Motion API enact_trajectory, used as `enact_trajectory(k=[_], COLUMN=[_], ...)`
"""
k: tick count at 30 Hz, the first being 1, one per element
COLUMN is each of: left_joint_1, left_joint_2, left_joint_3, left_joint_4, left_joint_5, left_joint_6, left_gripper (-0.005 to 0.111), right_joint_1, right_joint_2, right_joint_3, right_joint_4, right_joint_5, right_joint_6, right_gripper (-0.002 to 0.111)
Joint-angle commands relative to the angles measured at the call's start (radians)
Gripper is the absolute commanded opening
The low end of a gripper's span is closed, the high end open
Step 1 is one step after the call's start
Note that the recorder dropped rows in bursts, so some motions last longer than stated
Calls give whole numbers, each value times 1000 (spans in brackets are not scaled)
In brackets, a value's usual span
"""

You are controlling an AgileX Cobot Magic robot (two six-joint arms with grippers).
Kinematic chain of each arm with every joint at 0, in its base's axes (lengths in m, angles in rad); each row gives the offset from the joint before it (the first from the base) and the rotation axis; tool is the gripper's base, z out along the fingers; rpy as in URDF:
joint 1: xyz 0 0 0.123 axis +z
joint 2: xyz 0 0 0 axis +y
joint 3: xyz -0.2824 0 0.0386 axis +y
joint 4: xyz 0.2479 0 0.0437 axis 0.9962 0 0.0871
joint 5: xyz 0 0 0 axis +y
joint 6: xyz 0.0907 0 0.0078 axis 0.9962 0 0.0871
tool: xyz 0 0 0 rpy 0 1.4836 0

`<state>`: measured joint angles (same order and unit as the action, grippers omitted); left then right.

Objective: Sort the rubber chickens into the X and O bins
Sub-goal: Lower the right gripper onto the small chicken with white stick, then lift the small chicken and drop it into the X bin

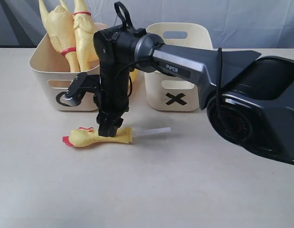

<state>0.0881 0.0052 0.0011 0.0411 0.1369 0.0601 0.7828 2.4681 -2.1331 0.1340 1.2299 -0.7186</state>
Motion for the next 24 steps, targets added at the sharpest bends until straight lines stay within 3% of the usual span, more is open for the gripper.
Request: enact_trajectory(k=[1,8,9,10,12,19,24], left_joint_1=[-10,-10,-10,-10,-10,-10,-10], left_joint_2=[-5,-5,-5,-5,-5,-5,-5], left_joint_3=[-1,-1,-1,-1,-1,-1,-1], left_joint_4=[-2,-2,-2,-2,-2,-2,-2], left_joint_5=[-2,-2,-2,-2,-2,-2,-2], left_joint_6=[-3,-3,-3,-3,-3,-3,-3], left_gripper=[0,0,0,0,0,0,0], right_joint_1=[-2,22,24,37,61,145,88], right_joint_2=[39,11,9,9,-8,-314,-533], right_joint_3=[50,126,126,126,126,126,126], right_joint_4=[-11,41,43,41,24,18,-134], right_joint_5=[-9,-9,-9,-9,-9,-9,-83], right_joint_6=[-12,17,19,30,78,173,178], right_gripper=[50,67,63,38,2,-1,-1])
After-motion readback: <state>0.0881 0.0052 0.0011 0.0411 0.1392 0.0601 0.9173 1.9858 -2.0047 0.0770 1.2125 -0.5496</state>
